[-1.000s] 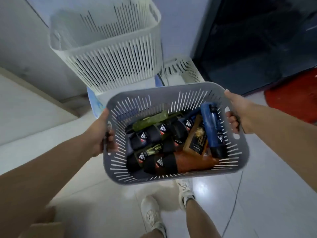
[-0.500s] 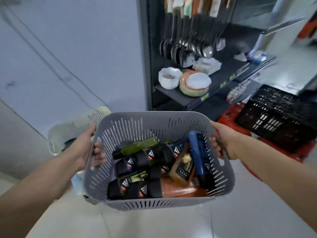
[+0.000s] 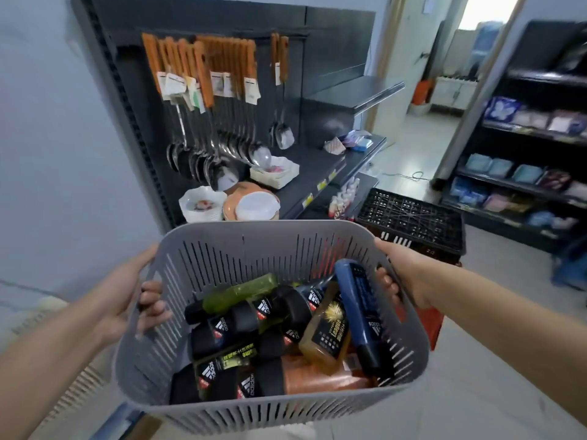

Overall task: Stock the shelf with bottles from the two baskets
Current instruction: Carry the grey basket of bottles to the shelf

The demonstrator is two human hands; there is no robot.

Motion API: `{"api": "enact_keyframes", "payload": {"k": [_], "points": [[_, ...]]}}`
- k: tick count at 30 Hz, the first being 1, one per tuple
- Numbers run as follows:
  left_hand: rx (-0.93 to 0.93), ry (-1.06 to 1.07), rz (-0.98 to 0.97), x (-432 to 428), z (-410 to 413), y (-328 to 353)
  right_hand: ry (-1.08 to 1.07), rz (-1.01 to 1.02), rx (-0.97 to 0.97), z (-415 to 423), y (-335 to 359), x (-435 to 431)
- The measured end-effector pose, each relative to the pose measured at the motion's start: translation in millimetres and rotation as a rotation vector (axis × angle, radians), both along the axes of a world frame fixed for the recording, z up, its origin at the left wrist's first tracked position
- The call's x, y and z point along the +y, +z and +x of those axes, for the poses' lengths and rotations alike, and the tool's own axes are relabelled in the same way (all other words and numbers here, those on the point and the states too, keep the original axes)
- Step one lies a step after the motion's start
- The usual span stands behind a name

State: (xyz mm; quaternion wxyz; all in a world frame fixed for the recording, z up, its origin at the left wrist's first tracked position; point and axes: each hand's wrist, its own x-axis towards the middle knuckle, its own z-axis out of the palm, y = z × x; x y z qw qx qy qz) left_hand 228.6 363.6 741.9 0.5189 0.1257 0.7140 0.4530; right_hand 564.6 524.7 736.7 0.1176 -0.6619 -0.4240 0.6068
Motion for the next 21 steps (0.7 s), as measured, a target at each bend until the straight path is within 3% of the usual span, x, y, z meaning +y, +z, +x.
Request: {"api": "enact_keyframes", "payload": {"k": [12, 21], "points": [[-0.027, -0.284, 0.026, 216, 118, 4, -0.330, 0.022, -0.043, 149, 31, 108], [-0.117, -0.246, 0.026, 333, 262, -10, -0.292, 0.025, -0.058, 298, 35, 223]]}}
